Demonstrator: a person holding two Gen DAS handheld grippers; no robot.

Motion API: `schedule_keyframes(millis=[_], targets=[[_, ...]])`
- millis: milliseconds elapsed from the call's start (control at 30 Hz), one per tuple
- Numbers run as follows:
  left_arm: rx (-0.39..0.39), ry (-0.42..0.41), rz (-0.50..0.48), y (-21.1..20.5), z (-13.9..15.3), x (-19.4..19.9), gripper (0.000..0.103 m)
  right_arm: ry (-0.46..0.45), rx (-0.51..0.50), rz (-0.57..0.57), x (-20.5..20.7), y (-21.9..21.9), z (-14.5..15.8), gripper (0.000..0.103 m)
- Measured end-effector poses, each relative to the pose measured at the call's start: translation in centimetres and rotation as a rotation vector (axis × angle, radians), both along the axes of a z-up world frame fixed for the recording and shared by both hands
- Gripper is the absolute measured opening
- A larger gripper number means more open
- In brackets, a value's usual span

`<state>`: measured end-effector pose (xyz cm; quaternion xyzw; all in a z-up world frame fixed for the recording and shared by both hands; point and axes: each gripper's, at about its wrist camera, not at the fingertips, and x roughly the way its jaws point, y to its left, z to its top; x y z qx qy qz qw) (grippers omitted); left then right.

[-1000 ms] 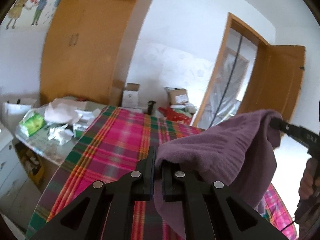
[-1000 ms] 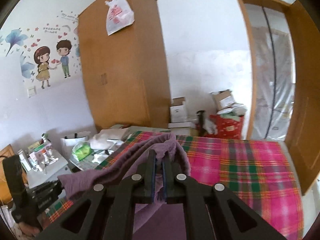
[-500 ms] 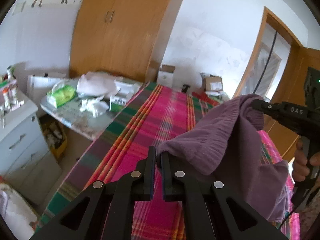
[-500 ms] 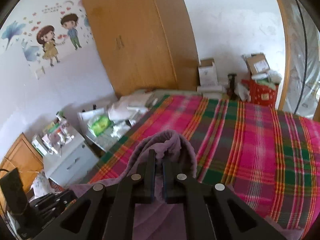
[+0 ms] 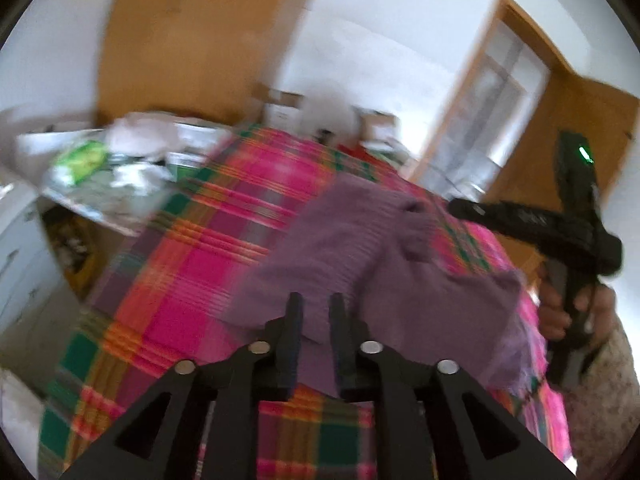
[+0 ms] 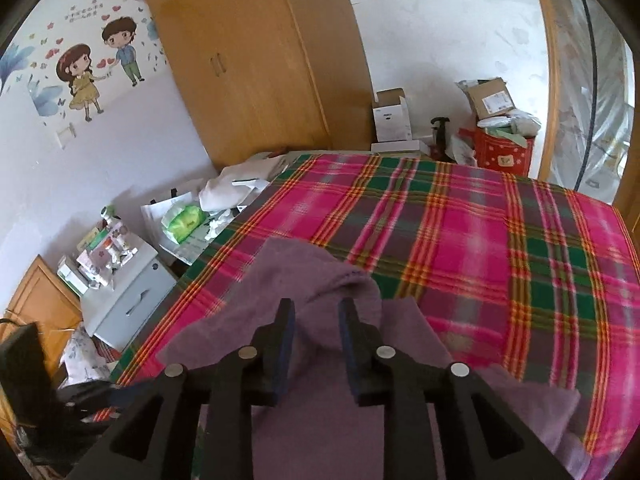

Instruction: Fold clothes

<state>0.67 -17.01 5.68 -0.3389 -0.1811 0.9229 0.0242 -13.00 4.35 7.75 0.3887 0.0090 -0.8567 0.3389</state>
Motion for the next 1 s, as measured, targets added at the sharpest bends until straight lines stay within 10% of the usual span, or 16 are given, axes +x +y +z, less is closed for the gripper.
schedule_keyframes(millis=[567,1000], targets=[[0.273,-0.261,-0.160,3.8,-4.6,-4.7,0.024,-0.056,0.077,-0.208,8.0,16.3,-5.7,0.032],[0.232,-0.351,-0.096,5.5,-4.9,-6.0,0.020,-0.058,0.110,-0.239,9.0,16.4,-8.5,0.036]])
